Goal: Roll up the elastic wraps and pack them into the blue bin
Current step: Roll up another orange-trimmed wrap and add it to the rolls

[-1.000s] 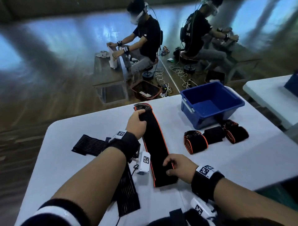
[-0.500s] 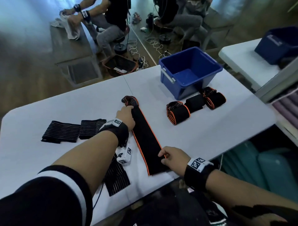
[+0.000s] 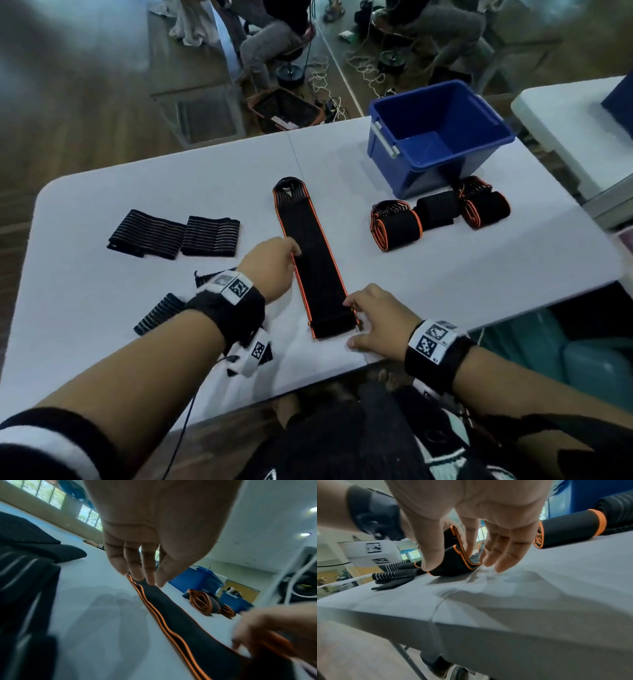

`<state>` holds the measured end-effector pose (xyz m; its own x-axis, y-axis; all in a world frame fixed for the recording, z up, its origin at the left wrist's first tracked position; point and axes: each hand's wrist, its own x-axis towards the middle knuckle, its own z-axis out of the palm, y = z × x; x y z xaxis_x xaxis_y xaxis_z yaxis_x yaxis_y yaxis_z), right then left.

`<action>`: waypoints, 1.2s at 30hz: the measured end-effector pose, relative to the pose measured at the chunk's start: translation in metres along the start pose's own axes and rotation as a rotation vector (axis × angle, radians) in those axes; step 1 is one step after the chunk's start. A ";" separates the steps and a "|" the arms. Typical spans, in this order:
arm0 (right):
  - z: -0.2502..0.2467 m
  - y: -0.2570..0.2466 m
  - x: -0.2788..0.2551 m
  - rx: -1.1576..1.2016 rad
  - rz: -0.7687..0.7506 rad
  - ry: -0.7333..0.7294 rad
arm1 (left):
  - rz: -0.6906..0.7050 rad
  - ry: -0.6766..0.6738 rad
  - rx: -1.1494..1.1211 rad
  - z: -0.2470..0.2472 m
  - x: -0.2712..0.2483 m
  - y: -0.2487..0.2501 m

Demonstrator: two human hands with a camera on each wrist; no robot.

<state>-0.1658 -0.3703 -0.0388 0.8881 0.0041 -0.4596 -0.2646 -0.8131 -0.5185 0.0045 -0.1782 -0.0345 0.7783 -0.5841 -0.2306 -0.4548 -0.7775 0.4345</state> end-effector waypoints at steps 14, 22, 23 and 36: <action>-0.004 0.010 0.022 -0.011 -0.089 0.025 | -0.259 0.005 -0.358 0.071 -0.096 0.018; -0.007 0.004 0.039 -0.065 0.002 -0.027 | -0.369 0.028 -0.368 0.079 -0.092 0.031; -0.008 0.002 0.041 -0.070 0.022 -0.028 | -0.384 0.027 -0.362 0.079 -0.091 0.032; -0.011 -0.015 0.042 -0.327 -0.107 0.111 | -0.287 0.110 -0.099 0.065 -0.073 0.046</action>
<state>-0.1202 -0.3643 -0.0426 0.9445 0.0504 -0.3248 -0.0499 -0.9548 -0.2931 -0.1015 -0.1864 -0.0539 0.9133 -0.3115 -0.2625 -0.1702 -0.8772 0.4489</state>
